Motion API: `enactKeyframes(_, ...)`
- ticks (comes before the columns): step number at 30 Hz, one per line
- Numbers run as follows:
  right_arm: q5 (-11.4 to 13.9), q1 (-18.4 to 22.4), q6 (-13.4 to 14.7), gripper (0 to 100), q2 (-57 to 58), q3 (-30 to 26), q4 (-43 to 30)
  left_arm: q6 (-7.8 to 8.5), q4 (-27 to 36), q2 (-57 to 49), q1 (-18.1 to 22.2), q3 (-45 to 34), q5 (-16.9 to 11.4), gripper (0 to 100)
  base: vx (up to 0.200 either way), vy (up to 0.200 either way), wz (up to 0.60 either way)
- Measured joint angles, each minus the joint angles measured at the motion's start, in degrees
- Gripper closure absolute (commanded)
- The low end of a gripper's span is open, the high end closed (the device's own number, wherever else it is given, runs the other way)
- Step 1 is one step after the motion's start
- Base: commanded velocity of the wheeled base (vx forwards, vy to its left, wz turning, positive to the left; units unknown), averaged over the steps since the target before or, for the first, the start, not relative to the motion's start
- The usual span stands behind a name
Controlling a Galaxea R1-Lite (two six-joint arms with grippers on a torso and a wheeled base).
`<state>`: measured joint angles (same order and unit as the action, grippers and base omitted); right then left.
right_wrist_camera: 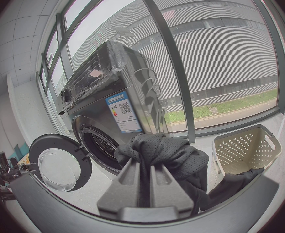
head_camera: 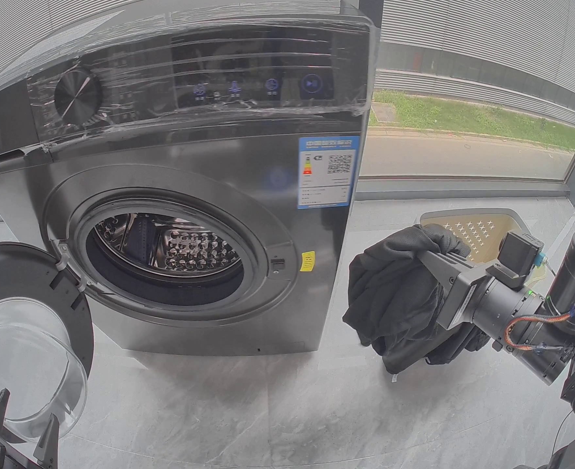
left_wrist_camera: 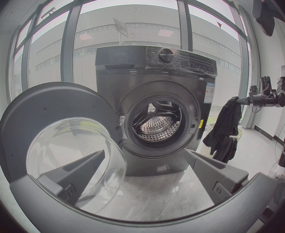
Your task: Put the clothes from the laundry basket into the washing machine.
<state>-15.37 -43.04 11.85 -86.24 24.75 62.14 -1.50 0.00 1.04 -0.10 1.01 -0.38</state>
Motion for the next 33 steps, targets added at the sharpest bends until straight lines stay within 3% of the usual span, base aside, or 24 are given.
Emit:
enactKeyframes(5, 0.07, -0.23, 0.02, 100, 0.0, -0.16, -0.01, -0.06, 0.02, 0.0, 0.0, 0.0, 0.09, 0, 0.0, 0.2, 0.0)
enactKeyframes(15, 2.0, 0.3, 0.02, 100, -0.04, -1.02, -0.01, 0.0, 0.0, 0.0, 0.0, 0.0, 0.02, 0, -0.02, 0.0, 0.0)
enactKeyframes(23, 2.1, 0.51, 0.09, 100, -0.1, -1.18, 0.0, 0.0, 0.0, 0.0, 0.0, 0.0, 0.02, 0, -0.2, 0.0, 0.0)
enactKeyframes(33, 2.0, 0.6, 0.35, 100, -0.21, -1.35, -0.04, 0.22, 0.0, 0.0, 0.0, 0.0, -0.05, 0, 0.0, 0.0, 0.0)
